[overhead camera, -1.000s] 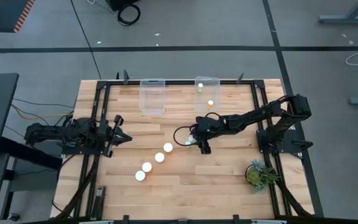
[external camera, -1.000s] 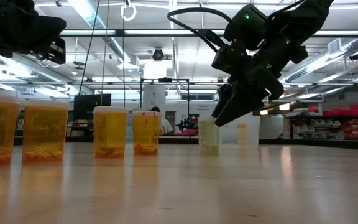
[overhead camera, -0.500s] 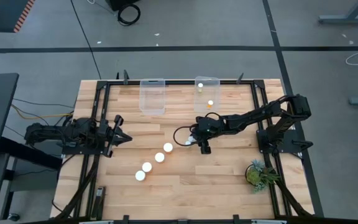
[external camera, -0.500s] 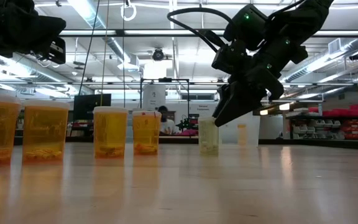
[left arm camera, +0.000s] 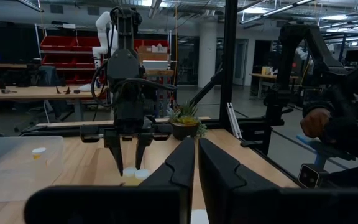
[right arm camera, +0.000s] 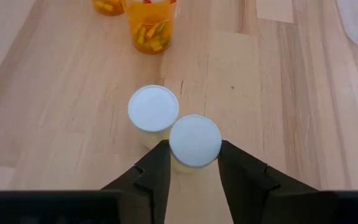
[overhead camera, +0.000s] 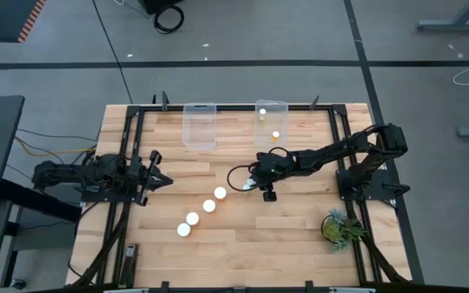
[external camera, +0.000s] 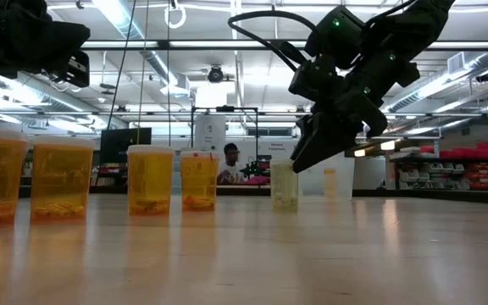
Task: Pick and place medicine bottles into bin by pill shape (circle, oval)
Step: Put the top small yellow pill bottle into the right transparent bin
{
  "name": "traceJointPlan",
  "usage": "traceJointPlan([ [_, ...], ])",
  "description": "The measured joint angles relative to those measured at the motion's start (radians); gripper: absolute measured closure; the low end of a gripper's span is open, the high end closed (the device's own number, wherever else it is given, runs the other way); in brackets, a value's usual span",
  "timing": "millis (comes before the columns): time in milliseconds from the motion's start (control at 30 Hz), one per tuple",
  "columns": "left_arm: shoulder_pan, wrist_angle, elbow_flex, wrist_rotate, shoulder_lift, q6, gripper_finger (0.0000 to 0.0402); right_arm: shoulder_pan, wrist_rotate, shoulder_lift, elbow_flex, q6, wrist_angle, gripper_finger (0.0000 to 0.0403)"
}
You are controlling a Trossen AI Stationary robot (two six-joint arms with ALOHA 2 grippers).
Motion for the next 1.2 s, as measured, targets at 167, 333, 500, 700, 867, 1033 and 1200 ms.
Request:
traceJointPlan([
  [167, 0.0, 0.0, 0.0, 0.0, 0.0, 0.0, 0.0374, -0.003, 0.0, 0.0, 0.0, -0.003, 0.0, 0.0269],
  [333, 0.0, 0.0, 0.0, 0.0, 0.0, 0.0, 0.0366, -0.024, 0.0, -0.002, 0.0, -0.002, -0.005, 0.0269],
  [500, 0.0, 0.0, 0.0, 0.0, 0.0, 0.0, 0.0371, -0.038, 0.001, -0.028, 0.001, 0.0, -0.014, 0.0269],
  [700, 0.0, -0.002, 0.0, 0.0, 0.0, 0.0, 0.0375, -0.041, 0.02, -0.088, 0.019, 0.001, -0.051, 0.0269],
  [867, 0.0, -0.001, 0.0, 0.0, 0.0, 0.0, 0.0367, -0.041, 0.059, -0.141, 0.034, 0.001, -0.073, 0.0269],
  [1033, 0.0, 0.0, 0.0, 0.0, 0.0, 0.0, 0.0369, -0.047, 0.082, -0.202, 0.047, -0.003, -0.093, 0.0269],
  [1200, 0.0, 0.0, 0.0, 0.001, 0.0, 0.0, 0.0376, -0.076, 0.083, -0.27, 0.048, -0.011, -0.101, 0.0269],
])
